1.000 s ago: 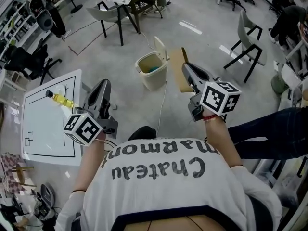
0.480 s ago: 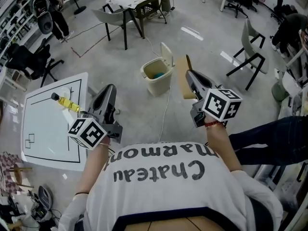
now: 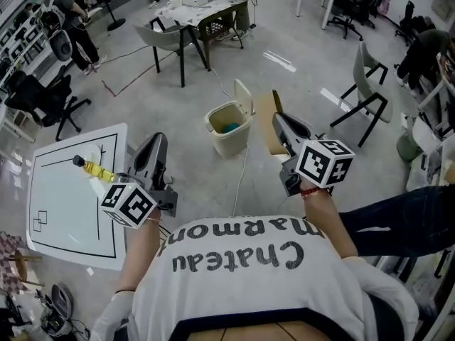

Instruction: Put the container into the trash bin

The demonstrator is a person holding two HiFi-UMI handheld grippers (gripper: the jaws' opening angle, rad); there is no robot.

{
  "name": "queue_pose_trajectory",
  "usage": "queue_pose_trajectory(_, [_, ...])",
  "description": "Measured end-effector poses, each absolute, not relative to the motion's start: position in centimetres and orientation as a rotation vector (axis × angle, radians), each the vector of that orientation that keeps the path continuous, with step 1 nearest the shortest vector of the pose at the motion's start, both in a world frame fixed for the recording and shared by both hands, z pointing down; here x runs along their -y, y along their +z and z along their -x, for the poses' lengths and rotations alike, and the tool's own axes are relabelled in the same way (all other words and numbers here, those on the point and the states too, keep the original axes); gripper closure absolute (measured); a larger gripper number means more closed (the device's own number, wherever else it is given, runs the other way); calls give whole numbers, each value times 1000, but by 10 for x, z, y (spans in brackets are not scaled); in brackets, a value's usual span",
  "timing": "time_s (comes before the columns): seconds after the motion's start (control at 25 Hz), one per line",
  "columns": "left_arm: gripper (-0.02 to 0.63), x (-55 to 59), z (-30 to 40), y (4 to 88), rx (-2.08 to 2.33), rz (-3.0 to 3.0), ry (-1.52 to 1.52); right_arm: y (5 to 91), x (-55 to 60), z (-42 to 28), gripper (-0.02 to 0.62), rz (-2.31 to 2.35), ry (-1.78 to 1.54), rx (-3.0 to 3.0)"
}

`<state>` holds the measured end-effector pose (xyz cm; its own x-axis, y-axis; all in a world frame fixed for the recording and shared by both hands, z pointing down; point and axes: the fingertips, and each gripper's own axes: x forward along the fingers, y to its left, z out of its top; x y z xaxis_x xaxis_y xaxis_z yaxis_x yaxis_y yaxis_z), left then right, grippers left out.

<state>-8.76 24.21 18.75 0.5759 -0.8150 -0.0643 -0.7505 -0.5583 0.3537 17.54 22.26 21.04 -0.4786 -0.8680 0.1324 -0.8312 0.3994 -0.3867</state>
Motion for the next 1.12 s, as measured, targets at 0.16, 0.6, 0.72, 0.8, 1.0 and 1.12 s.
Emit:
queue_pose_trajectory(0.16, [582, -239, 73, 221, 1279, -2481, -253, 230, -211, -179, 557, 1551, -676, -2576])
queue_pose_trajectory(0.6, [583, -170, 53, 282, 1089, -2427, -159, 284, -148, -162, 557, 1624, -810, -2569])
queue_pose_trajectory(0.72, [583, -126, 55, 296, 1053, -2432, -116, 304, -117, -157, 557, 1675, -888, -2532])
queue_pose_trajectory(0.8, [583, -95, 56, 302, 1022, -2436, -93, 310, -96, -148, 555, 1699, -914, -2528])
queue_pose_trajectory(1.0, [583, -21, 51, 297, 913, -2474, -68, 300, -28, -132, 555, 1727, -881, -2493])
queue_pose_trajectory(1.12, [582, 17, 51, 288, 866, -2520, -46, 297, 11, -120, 555, 1721, -891, -2452])
